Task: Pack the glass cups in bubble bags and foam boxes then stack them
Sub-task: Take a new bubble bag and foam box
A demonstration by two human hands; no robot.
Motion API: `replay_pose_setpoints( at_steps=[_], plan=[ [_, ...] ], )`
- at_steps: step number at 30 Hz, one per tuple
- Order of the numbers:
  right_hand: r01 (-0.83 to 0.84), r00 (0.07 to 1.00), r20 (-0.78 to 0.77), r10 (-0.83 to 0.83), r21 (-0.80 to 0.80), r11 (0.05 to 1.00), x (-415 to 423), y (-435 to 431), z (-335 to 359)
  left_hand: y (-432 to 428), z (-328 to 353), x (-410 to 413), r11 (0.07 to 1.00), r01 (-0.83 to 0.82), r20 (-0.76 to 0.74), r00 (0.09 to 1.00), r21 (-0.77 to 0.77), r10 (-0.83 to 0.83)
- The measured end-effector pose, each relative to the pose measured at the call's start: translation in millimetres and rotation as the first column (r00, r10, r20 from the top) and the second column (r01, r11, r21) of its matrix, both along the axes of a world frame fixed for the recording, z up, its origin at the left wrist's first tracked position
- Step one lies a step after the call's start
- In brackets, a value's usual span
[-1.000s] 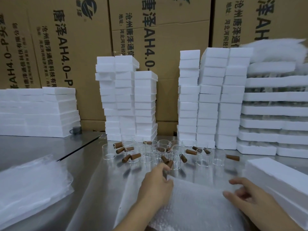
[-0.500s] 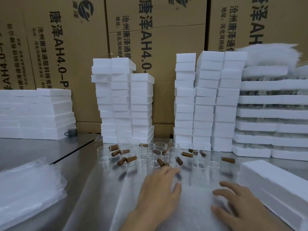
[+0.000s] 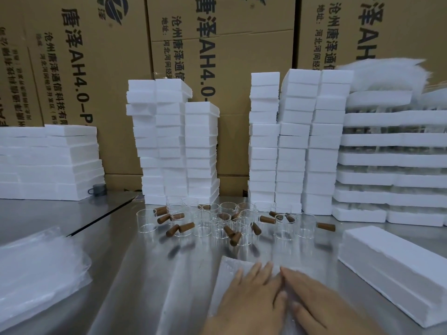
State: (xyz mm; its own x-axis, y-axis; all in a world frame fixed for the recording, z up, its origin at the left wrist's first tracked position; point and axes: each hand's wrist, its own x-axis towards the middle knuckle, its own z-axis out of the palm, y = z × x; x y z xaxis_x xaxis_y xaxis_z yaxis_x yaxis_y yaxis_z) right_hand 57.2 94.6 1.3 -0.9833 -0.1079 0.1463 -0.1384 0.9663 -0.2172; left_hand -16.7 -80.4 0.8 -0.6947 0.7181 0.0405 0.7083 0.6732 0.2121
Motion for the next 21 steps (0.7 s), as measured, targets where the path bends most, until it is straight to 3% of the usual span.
replay_pose_setpoints(
  at_steps=[5,11,21],
  plan=[
    [0.092,0.985,0.135,-0.105,0.1,0.991,2.0,6.4,-8.1,-22.4,-0.4,-9.5,0.999,-0.003,0.064,0.998,-0.044,0.006],
    [0.117,0.981,0.145,-0.126,0.068,0.991,8.8,4.2,-2.0,-29.5,0.1,-10.9,0.998,-0.045,0.058,0.997,-0.052,0.048],
    [0.093,0.981,0.172,-0.09,-0.013,0.996,10.1,14.4,-1.4,-68.9,1.3,-31.5,1.0,0.03,0.114,0.993,0.0,-0.03]
  ],
)
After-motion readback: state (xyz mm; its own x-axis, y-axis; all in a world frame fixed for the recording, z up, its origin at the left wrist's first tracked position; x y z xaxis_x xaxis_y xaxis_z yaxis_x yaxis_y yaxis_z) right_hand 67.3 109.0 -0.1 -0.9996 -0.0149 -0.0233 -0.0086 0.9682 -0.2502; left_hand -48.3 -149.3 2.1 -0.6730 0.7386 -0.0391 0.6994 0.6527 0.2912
